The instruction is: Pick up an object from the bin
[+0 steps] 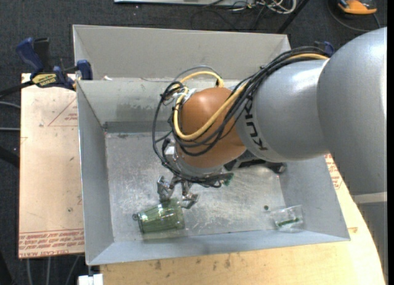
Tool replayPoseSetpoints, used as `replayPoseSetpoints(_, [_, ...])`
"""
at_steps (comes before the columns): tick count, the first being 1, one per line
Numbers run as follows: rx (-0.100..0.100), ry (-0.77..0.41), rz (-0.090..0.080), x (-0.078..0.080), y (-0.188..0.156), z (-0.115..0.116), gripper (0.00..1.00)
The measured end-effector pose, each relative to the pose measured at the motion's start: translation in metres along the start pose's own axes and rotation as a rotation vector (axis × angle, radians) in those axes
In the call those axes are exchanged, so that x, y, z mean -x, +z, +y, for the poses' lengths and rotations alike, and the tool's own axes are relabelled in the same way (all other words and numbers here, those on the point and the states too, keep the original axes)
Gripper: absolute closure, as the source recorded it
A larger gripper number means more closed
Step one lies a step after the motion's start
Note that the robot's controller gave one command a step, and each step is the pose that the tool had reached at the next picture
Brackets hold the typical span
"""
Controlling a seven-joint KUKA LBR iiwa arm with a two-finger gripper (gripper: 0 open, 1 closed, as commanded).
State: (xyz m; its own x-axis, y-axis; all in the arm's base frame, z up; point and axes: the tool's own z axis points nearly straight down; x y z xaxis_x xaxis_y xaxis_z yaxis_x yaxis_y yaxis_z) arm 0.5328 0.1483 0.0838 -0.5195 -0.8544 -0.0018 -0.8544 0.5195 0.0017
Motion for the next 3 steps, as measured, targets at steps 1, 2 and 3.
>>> replayPoseSetpoints(1, [0.000,0.000,0.000,0.000,0.000,0.000,1.00])
replayPoseSetpoints(2, [0.003,-0.087,0.002,-0.004,-0.037,0.000,1.00])
replayPoseSetpoints(3, [0.003,-0.098,0.002,-0.015,-0.095,-0.003,1.00])
